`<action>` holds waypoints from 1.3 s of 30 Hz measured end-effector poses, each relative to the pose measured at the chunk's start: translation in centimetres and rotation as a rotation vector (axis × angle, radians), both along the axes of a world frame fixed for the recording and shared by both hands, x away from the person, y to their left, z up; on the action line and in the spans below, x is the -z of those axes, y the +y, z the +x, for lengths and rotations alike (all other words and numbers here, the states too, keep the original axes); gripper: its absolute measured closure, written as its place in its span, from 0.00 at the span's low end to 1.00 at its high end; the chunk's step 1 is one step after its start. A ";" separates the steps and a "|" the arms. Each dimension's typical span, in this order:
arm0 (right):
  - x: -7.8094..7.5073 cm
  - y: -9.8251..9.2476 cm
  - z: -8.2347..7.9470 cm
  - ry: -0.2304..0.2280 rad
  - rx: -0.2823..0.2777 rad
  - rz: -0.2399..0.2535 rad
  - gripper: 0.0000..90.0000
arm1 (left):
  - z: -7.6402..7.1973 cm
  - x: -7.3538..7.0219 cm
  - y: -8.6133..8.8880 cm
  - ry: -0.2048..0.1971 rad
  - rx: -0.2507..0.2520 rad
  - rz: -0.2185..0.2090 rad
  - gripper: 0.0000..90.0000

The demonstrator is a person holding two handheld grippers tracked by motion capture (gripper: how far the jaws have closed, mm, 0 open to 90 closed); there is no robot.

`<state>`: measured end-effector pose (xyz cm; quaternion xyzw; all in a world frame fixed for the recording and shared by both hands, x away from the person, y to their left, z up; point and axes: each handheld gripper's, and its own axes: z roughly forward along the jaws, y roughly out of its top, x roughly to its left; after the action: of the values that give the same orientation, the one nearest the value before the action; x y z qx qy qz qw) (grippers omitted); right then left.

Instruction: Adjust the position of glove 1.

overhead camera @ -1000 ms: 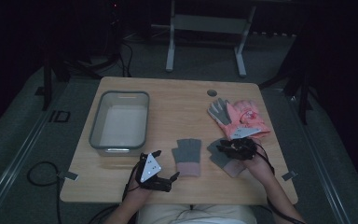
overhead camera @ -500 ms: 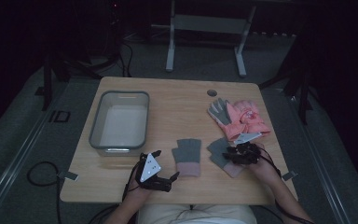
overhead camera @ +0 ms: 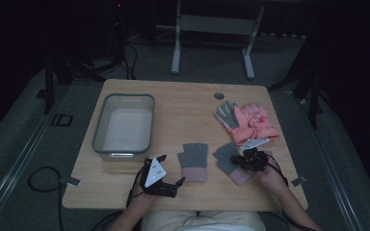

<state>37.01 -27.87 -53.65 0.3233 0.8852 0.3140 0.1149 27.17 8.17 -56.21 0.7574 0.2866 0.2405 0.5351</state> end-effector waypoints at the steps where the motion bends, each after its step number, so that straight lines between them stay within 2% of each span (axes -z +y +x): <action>1: -0.4 0.2 -0.4 -0.005 0.002 0.000 0.95 | 0.0 0.0 0.0 -0.001 0.000 0.000 0.00; 5: -2.2 0.7 -1.8 -0.042 0.020 0.044 0.95 | 0.0 0.0 0.0 -0.001 0.001 0.002 0.00; 8: -3.8 1.0 -3.1 -0.074 0.092 0.101 0.95 | 0.0 0.0 0.0 -0.001 0.001 -0.001 0.00; 10: -4.4 1.2 -3.8 -0.107 0.143 0.118 0.95 | 0.0 0.0 0.0 -0.001 -0.002 0.000 0.00; 12: -4.8 1.5 -4.5 -0.120 0.186 0.134 0.95 | 0.0 0.0 0.0 -0.004 -0.006 0.002 0.00; 14: -5.0 1.7 -5.0 -0.123 0.223 0.137 0.95 | -0.1 0.0 0.0 -0.007 -0.008 0.005 0.00; 20: -5.9 1.6 -6.1 -0.109 0.382 0.229 0.95 | -0.1 0.0 0.0 -0.010 -0.009 0.007 0.00; 21: -5.9 1.6 -6.3 -0.109 0.407 0.234 0.95 | -0.1 0.0 0.0 -0.010 -0.009 0.008 0.00; 23: -5.5 1.8 -6.6 -0.127 0.449 0.214 0.95 | -0.1 0.0 -0.1 -0.010 -0.006 0.009 0.00; 30: -2.5 2.1 -6.5 -0.071 0.541 0.194 0.95 | -0.1 0.0 -0.1 -0.012 -0.007 0.009 0.00; 39: 0.1 2.2 -5.4 -0.033 0.577 0.161 0.93 | -0.1 0.0 -0.1 -0.012 -0.004 0.014 0.00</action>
<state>31.58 -25.70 -53.78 0.5644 0.7272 0.3427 0.1876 27.07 8.03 -56.21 0.7590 0.2833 0.2481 0.5311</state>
